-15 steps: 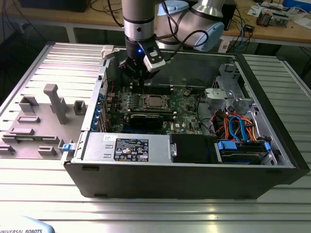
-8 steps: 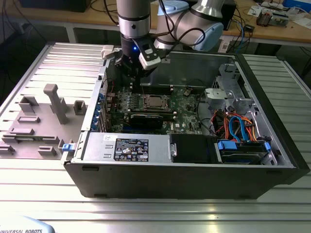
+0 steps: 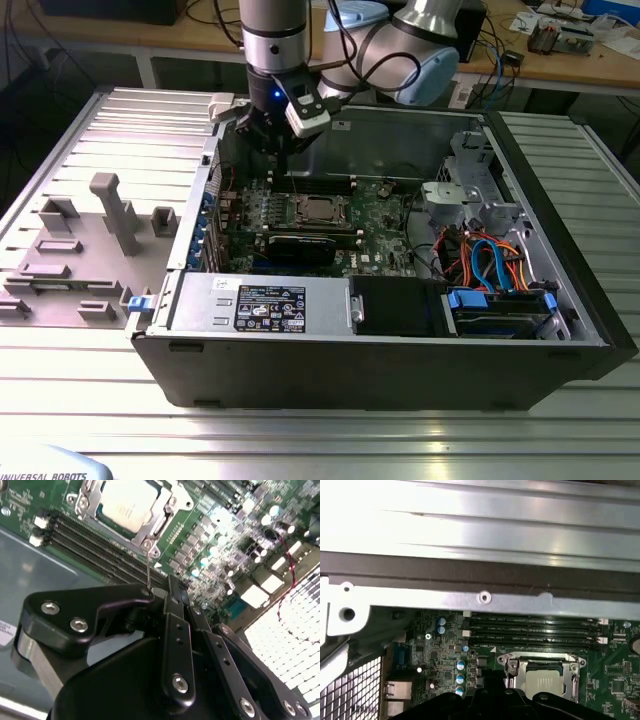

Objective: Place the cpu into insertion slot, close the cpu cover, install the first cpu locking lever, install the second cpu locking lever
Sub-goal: 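Install the first cpu locking lever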

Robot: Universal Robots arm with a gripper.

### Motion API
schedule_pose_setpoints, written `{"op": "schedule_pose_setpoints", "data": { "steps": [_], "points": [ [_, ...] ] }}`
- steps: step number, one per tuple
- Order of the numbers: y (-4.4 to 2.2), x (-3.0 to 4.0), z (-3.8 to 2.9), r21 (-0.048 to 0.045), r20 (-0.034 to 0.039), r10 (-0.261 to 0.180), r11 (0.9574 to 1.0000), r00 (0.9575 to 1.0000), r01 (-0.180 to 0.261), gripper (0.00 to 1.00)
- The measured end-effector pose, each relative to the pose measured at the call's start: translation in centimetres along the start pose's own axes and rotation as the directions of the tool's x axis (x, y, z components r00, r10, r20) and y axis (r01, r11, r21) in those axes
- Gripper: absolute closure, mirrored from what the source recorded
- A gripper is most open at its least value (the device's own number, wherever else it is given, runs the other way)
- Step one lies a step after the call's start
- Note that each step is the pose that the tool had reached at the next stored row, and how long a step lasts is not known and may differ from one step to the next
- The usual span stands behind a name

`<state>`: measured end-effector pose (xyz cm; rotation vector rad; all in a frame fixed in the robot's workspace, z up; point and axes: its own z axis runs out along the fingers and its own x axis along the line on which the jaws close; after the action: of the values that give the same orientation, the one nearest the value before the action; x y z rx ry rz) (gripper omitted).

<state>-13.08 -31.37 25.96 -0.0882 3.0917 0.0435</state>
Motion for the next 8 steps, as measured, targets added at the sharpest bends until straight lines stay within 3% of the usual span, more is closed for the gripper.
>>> {"op": "schedule_pose_setpoints", "data": {
  "steps": [5, 8],
  "points": [
    [0.02, -0.12, 0.01, 0.0002, 0.0001, 0.0, 1.0, 1.0, 0.0, 0.89],
    [-0.05, -1.17, 0.06, 0.0005, 0.0001, 0.0, 1.0, 1.0, 0.0, 0.89]
  ]
}}
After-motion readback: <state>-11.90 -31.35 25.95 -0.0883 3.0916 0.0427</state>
